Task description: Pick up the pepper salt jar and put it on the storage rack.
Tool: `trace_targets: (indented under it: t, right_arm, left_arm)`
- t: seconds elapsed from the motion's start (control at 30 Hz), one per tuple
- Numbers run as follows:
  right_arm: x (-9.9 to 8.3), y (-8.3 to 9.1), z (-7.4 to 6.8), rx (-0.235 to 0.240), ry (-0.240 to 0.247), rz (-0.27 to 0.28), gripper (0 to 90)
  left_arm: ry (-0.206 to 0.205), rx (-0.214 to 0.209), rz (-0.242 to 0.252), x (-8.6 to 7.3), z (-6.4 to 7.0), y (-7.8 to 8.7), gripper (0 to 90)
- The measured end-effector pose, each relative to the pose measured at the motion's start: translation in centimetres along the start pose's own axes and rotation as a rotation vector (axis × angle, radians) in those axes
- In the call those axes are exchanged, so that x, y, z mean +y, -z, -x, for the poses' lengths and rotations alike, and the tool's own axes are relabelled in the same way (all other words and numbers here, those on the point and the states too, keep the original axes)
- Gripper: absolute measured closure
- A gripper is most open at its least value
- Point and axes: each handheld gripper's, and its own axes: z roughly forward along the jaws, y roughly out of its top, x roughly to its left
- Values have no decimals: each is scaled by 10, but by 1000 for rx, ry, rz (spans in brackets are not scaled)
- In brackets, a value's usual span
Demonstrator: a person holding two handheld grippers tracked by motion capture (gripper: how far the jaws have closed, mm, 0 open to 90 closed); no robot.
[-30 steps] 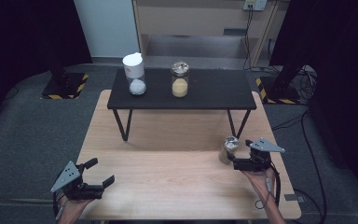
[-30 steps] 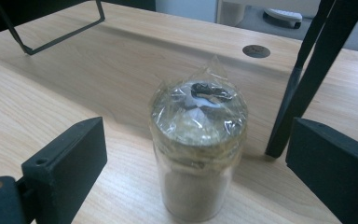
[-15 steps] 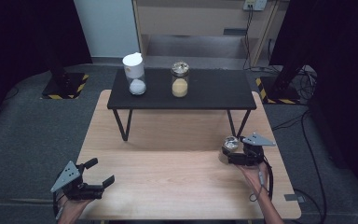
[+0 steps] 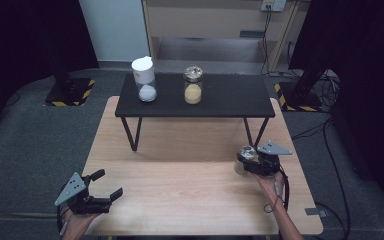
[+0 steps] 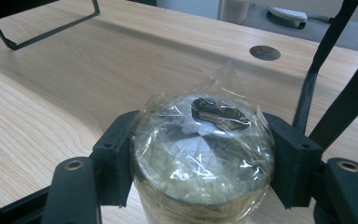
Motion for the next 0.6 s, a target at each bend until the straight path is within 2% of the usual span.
trace_targets:
  t: [0.27,0.6]
  right_arm:
    - [6,6,4,24,22,-13,351]
    - [29,21,13,86,70,-9,352]
  left_arm:
    - [2,1,2,0,0,0,0]
    - [0,0,-1,0,0,0,0]
